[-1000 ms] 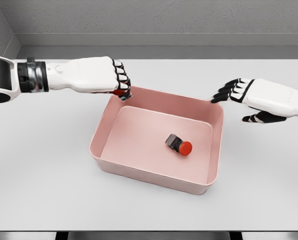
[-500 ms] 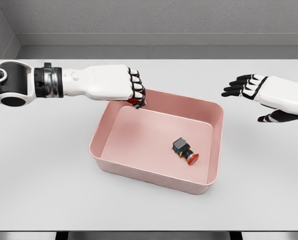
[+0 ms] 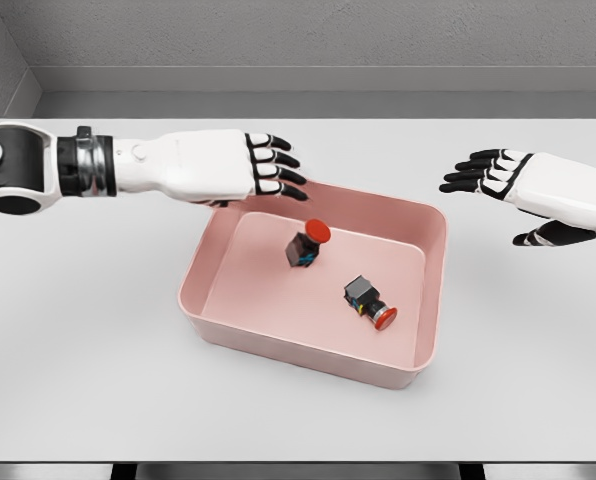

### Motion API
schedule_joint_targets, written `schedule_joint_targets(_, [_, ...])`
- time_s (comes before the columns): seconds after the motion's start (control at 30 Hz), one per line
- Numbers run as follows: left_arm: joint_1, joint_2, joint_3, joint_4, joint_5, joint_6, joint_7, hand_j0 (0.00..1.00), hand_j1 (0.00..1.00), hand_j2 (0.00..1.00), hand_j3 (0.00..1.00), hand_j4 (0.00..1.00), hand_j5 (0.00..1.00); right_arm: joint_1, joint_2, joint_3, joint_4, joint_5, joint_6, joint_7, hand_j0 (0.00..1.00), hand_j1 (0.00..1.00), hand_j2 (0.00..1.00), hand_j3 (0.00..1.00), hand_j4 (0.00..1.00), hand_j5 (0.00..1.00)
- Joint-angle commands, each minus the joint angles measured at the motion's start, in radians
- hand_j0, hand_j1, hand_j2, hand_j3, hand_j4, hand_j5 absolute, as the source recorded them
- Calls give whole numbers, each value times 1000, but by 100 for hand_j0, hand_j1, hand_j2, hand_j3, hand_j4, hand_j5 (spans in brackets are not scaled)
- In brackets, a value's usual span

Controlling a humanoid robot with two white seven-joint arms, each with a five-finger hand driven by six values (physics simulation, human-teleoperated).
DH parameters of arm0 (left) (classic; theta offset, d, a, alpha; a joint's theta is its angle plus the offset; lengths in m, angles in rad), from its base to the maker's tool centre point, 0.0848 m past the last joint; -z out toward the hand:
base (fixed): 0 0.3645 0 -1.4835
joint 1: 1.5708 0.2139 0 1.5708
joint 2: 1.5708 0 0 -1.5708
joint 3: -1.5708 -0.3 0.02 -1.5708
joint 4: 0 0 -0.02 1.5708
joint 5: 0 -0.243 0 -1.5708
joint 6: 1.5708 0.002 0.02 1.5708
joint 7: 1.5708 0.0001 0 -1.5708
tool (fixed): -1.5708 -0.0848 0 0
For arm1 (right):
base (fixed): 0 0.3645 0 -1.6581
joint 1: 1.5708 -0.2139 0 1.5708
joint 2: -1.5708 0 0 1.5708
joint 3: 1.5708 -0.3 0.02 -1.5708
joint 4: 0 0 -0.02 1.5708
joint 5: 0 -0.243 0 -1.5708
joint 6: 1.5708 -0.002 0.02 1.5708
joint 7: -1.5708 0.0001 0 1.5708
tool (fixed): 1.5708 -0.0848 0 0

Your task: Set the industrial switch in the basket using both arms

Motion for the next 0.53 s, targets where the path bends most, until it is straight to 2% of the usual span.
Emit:
schedule_joint_targets(0.0, [2,81,23,1,14,0,6,100,100,100,100,100,100,0,-1,-1,0,-6,1,0,100,100,100,100,100,100])
schedule_joint_targets(0.1, [48,170,24,7,63,0,8,100,100,100,100,100,100,0,2,-1,0,-8,1,-1,100,100,100,100,100,100])
schedule_joint_targets(0.17, [78,235,24,15,80,0,94,100,100,100,100,100,100,0,4,1,0,-8,1,1,100,100,100,100,100,100])
schedule_joint_targets(0.33, [78,285,24,19,81,0,100,100,100,100,100,100,100,8,4,1,0,-6,1,1,100,100,100,100,100,100])
schedule_joint_targets(0.5, [80,289,24,19,81,0,100,100,100,100,100,100,100,8,2,-1,0,-8,1,-1,100,100,100,100,100,100])
